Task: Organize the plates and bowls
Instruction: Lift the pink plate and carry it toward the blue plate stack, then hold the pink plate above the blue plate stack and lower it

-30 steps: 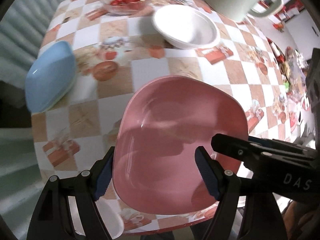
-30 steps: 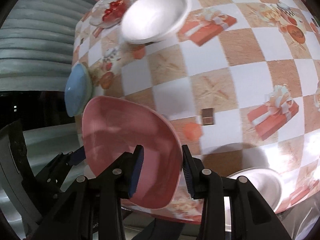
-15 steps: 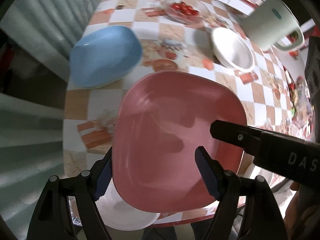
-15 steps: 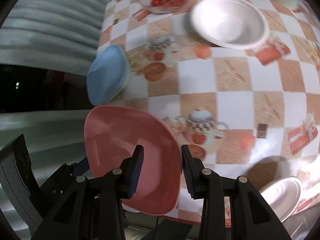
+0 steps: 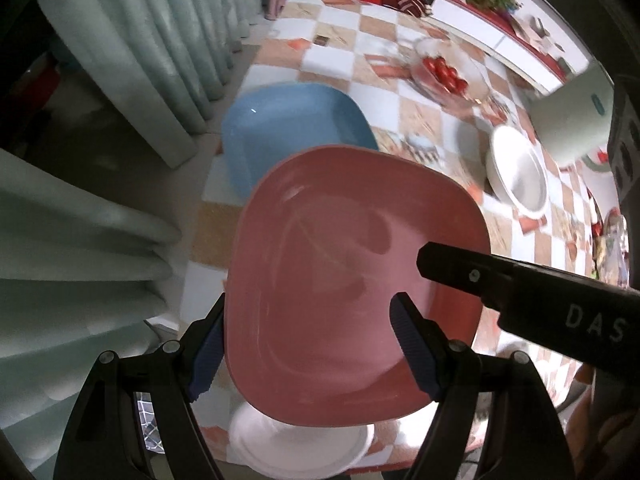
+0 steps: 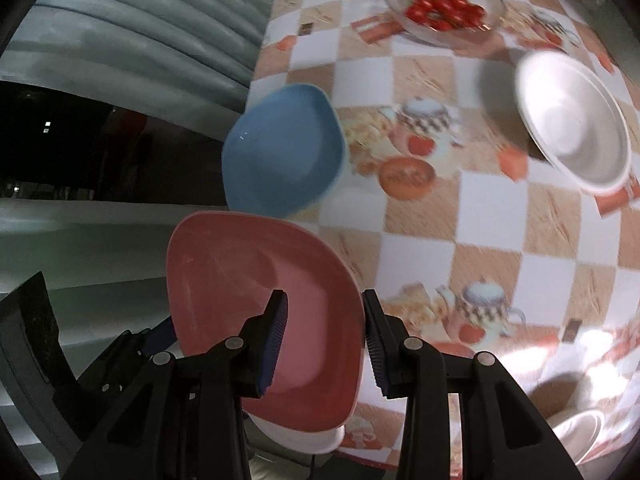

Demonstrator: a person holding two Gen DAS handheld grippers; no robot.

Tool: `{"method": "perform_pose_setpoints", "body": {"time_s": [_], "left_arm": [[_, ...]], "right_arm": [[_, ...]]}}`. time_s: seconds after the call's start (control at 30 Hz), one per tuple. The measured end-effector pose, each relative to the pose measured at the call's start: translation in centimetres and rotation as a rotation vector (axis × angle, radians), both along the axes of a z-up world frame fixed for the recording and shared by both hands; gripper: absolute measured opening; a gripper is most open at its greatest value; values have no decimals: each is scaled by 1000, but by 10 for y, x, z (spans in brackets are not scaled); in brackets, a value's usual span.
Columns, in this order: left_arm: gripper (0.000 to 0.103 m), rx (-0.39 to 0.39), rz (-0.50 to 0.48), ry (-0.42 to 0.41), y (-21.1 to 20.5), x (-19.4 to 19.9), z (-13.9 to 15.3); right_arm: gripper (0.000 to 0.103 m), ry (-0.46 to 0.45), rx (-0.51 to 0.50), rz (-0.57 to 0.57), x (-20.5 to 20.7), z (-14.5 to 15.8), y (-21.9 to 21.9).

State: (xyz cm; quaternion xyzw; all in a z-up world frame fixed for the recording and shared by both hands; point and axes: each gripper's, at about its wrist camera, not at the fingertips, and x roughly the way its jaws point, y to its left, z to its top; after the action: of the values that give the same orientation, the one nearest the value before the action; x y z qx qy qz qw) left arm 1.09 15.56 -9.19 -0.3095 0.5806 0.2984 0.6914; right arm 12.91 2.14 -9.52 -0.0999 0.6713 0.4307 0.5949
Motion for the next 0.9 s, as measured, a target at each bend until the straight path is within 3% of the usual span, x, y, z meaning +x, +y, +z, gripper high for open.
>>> {"method": "perform_pose_setpoints", "body": {"time_s": [0.27, 0.77, 0.9], "left_arm": [[80, 26, 53, -21, 38, 12, -5], [80, 21, 157, -21, 90, 27, -42], [80, 15, 181, -31, 100, 32, -48]], "right_arm": [[41, -14, 15, 24, 15, -6, 42], [41, -106, 8, 84, 34, -31, 107], [45, -143, 10, 106, 38, -34, 125]]}}
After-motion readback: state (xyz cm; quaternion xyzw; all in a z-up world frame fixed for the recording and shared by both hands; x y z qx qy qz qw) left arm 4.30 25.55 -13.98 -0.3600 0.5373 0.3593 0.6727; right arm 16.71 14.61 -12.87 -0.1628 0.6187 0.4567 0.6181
